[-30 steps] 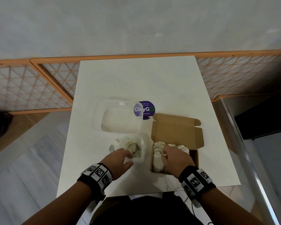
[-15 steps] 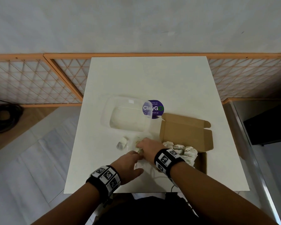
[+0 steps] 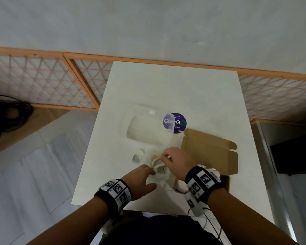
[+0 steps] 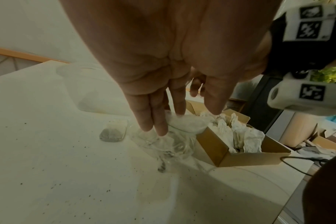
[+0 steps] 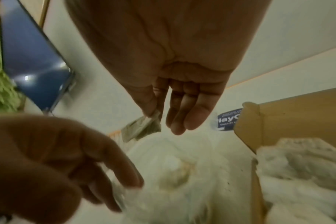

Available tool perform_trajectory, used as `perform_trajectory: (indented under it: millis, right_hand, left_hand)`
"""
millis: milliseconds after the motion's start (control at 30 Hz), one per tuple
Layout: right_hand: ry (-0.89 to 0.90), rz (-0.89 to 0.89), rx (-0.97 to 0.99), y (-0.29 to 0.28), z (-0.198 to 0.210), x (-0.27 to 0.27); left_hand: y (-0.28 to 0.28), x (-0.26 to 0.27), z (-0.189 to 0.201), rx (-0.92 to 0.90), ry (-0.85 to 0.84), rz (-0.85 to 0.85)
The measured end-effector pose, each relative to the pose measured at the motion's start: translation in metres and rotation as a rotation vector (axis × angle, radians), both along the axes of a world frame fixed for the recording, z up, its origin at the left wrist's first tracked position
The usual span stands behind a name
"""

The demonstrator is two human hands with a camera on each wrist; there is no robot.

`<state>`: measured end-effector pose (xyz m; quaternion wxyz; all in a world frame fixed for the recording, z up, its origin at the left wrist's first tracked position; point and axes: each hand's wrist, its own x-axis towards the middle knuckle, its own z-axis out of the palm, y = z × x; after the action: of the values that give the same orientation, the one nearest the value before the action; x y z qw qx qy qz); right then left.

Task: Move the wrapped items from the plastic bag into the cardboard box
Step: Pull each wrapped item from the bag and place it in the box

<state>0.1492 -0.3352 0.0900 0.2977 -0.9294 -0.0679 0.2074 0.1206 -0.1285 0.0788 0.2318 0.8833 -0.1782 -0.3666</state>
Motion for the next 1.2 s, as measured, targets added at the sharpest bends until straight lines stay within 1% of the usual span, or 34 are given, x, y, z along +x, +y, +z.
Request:
perform_trajectory:
  millis: [100,200,300,367,433,533,600,633,700,767,933,1000,1067,1200]
  right_hand:
    - [-0.009,-0.117,0.205,-0.011,0.025,-0.006]
    - [0.073,-0.263,0.446,-0.016,0.05,-0.013]
    - [0.152,-0.314,0.561,-0.021,0.064,-0.019]
    - [0.182,-0.324,0.613,-0.023,0.069,-0.02]
    - [0.211,-0.334,0.662,-0.022,0.073,-0.02]
    - [0.216,-0.347,0.706,-0.022,0.077,-0.021]
    - [0.22,-0.348,0.728,-0.022,0.079,-0.022]
    - [0.223,-0.349,0.733,-0.022,0.079,-0.022]
    - [0.224,-0.341,0.728,-0.022,0.08,-0.023]
    - [0.21,-0.33,0.719,-0.022,0.082,-0.025]
    - [0.198,-0.342,0.807,-0.022,0.086,-0.031]
    - [0.186,-0.312,0.796,-0.021,0.084,-0.032]
    - [0.155,-0.28,0.758,-0.02,0.08,-0.032]
    - [0.133,-0.304,0.758,-0.018,0.075,-0.031]
  left_hand:
    - [0.001,0.002,0.004,0.006,0.007,-0.002]
    - [0.005,0.003,0.016,0.01,-0.003,-0.004]
    - [0.008,0.008,0.037,-0.004,-0.071,0.016]
    - [0.008,0.011,0.055,-0.074,-0.127,0.083]
    - [0.005,0.014,0.074,-0.215,-0.173,0.188]
    - [-0.003,0.015,0.096,-0.476,-0.149,0.315]
    - [-0.01,0.016,0.106,-0.614,-0.134,0.347]
    - [-0.013,0.017,0.109,-0.645,-0.172,0.338]
    - [-0.018,0.019,0.111,-0.654,-0.28,0.289]
    - [-0.022,0.019,0.112,-0.626,-0.323,0.27]
    - [-0.029,0.02,0.117,-0.571,-0.298,0.398]
    - [-0.03,0.021,0.118,-0.587,-0.278,0.438]
    - [-0.032,0.02,0.118,-0.608,-0.262,0.434]
    - [-0.035,0.017,0.121,-0.646,-0.249,0.445]
